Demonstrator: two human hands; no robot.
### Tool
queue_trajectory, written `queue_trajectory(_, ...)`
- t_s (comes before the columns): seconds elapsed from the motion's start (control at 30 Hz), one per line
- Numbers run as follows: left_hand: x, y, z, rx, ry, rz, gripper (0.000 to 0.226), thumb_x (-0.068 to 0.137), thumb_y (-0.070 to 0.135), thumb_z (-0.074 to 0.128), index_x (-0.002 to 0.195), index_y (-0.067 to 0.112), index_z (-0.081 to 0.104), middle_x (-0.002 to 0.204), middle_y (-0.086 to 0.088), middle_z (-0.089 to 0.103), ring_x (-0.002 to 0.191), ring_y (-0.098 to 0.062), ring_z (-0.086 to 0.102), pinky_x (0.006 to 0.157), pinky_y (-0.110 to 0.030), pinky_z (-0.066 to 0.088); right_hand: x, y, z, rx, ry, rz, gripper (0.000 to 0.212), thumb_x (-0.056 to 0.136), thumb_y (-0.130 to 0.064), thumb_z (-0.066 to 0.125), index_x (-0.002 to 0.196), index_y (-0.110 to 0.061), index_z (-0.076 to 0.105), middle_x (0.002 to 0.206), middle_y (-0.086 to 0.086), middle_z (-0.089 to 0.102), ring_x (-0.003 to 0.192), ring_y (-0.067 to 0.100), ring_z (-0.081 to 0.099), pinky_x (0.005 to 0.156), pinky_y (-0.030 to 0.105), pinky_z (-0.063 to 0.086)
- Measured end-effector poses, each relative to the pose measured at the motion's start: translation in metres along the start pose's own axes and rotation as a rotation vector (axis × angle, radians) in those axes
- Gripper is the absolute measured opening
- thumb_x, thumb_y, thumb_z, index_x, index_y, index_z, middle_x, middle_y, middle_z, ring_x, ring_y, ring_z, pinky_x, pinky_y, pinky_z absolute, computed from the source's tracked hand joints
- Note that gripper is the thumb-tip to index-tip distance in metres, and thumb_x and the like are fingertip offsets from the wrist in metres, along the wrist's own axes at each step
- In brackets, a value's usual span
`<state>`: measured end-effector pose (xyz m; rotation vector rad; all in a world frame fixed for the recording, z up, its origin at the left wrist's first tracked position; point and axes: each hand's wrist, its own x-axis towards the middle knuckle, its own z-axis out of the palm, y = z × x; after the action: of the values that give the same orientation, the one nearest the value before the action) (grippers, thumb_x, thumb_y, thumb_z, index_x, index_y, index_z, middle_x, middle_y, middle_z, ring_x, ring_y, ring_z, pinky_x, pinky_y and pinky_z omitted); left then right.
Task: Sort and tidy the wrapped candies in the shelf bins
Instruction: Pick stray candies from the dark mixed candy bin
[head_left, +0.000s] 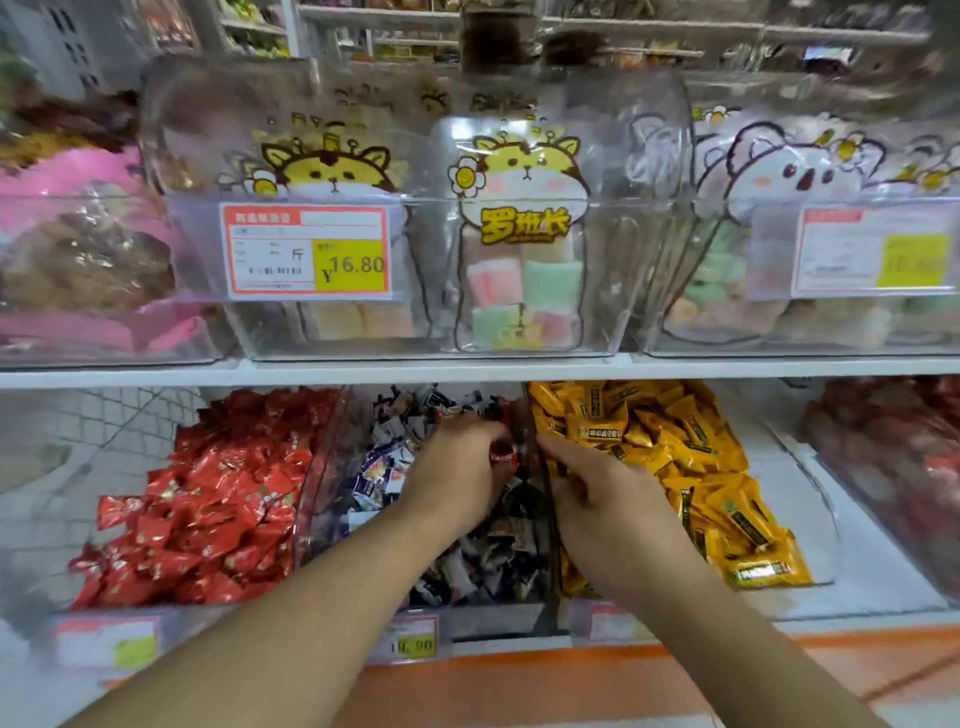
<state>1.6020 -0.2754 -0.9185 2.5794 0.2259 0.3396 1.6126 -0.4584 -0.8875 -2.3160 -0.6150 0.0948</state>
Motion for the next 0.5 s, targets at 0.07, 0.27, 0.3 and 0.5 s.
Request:
queue_trajectory(0.07, 0.004, -0.003, 0.008, 0.031, -0.004, 0.021, 0.020, 0.093, 0.019, 0.073, 0.112, 0.026, 0.075, 0.110, 0.000, 0.071, 0.099, -0.021, 0.067, 0.073, -0.021, 0.040, 0.000, 0.001, -0.001, 0.006, -0.010, -0.010, 0.050, 0.105, -0.017, 0.047, 0.151, -0.037, 0.050, 0.097, -0.013, 0.055, 0.052, -0.005, 0.040, 0.044, 0.010, 0.033)
queue_trajectory(0.27, 0.001, 0.001, 0.009, -0.028, 0.087, -0.012, 0.010, 0.091, 0.021, 0.075, 0.093, 0.030, 0.070, 0.095, 0.009, 0.069, 0.086, -0.013, 0.064, 0.070, -0.027, 0.048, 0.001, 0.003, -0.003, -0.026, -0.038, -0.022, 0.054, 0.103, -0.014, 0.047, 0.152, -0.036, 0.047, 0.125, -0.001, 0.069, 0.070, -0.001, 0.051, 0.050, 0.007, 0.039)
queue_trajectory(0.3, -0.004, 0.004, 0.004, -0.060, 0.102, -0.021, 0.008, 0.091, 0.024, 0.075, 0.095, 0.030, 0.071, 0.095, 0.011, 0.069, 0.085, -0.011, 0.063, 0.072, -0.027, 0.050, -0.001, 0.001, -0.003, -0.044, -0.032, -0.035, 0.054, 0.103, -0.014, 0.048, 0.152, -0.035, 0.046, 0.134, -0.002, 0.065, 0.086, 0.006, 0.060, 0.062, 0.008, 0.046)
queue_trajectory(0.5, -0.065, 0.024, -0.042, -0.171, 0.171, -0.016, 0.015, 0.093, 0.021, 0.072, 0.101, 0.033, 0.068, 0.103, 0.020, 0.057, 0.093, 0.000, 0.057, 0.079, -0.011, 0.044, -0.007, -0.018, 0.001, -0.198, 0.079, -0.123, 0.053, 0.098, -0.015, 0.058, 0.150, -0.021, 0.051, 0.147, -0.003, 0.055, 0.140, 0.016, 0.044, 0.107, 0.020, 0.033)
